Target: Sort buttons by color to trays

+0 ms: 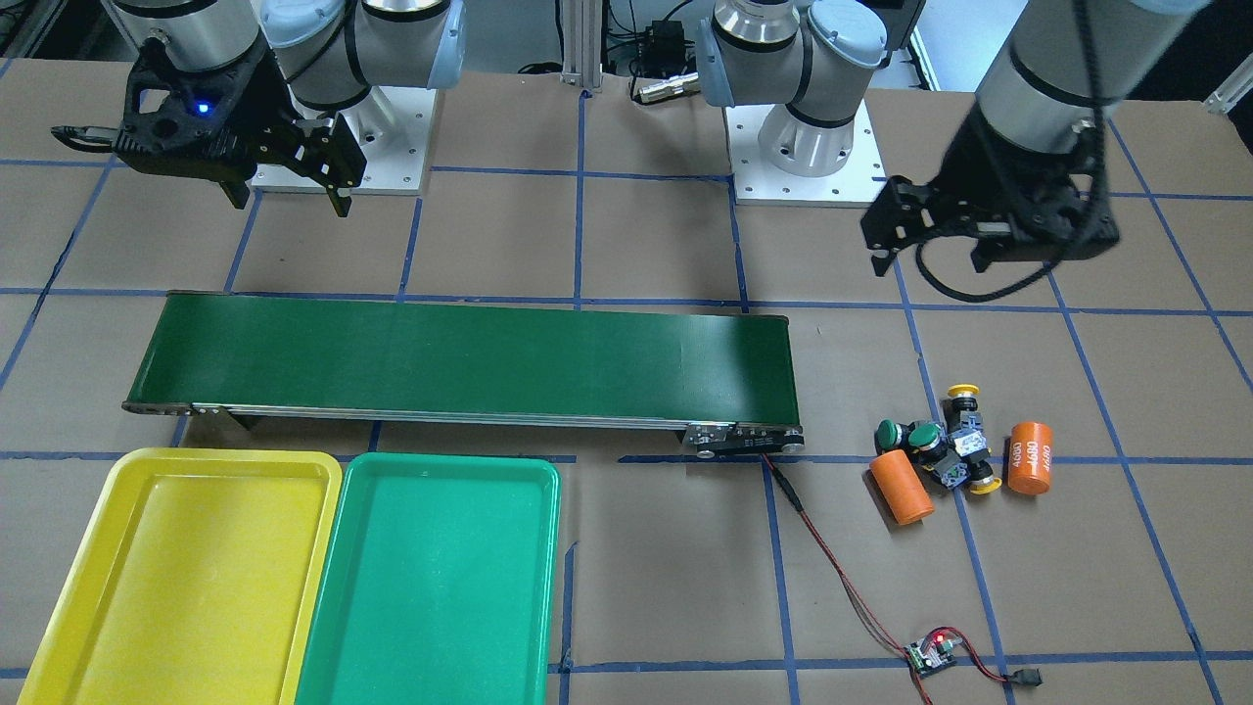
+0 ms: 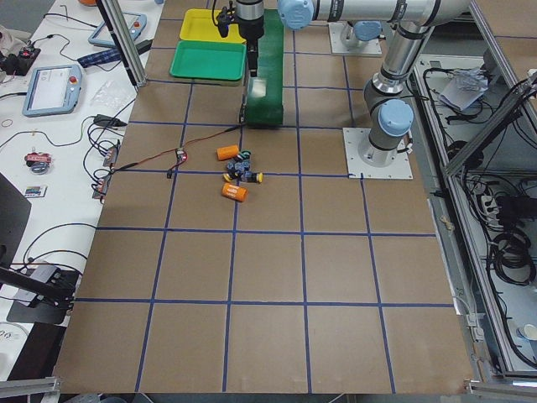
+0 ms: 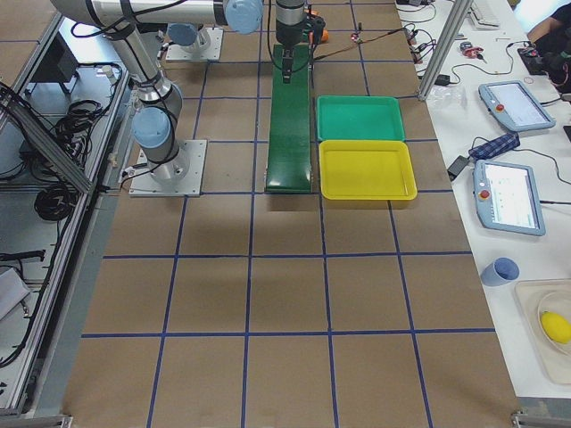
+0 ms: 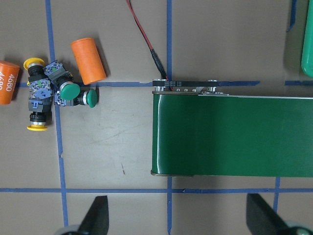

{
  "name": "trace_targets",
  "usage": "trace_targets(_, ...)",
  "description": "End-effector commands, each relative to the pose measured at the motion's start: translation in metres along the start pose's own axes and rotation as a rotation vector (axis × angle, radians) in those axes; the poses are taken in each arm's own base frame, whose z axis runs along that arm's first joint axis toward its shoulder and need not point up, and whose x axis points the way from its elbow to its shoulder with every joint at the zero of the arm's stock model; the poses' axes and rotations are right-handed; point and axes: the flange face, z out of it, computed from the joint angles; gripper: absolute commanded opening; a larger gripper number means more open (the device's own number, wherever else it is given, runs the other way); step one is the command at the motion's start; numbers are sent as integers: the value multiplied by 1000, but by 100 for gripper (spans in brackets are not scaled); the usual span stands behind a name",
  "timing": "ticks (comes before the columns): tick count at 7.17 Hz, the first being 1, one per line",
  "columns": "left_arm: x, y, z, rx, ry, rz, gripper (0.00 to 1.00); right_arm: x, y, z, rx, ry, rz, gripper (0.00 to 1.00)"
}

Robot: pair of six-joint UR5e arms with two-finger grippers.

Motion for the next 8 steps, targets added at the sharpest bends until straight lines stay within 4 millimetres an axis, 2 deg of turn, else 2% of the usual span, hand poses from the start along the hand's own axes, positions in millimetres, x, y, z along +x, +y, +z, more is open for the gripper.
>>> trace_targets(1, -117, -34, 49, 1, 5, 76, 100, 0, 1, 1, -6, 2, 0, 100)
trace_targets(2, -153, -47, 81, 7, -1, 123, 100, 0, 0, 1, -3, 2, -5, 100)
trace_targets(3, -190, -58, 125, -25, 22, 167, 100, 1, -1, 2, -4, 11, -5, 100)
trace_targets(4, -219, -78, 162, 22, -4, 254, 100, 1, -1, 2, -6, 10, -6, 100)
trace_targets(5, -234, -96, 195, 20, -7, 317, 100, 1, 0, 1, -1, 7, -5, 100)
trace_targets(6, -241, -102, 230, -10, 12, 429, 100, 1, -1, 1, 2, 10, -5, 100)
trace_targets(7, -277, -101, 259, -1, 15, 450, 100, 1, -1, 1, -1, 14, -6, 100)
trace_targets(8, -285, -101, 281, -14, 31, 440, 100, 2, -1, 2, -3, 14, -5, 100)
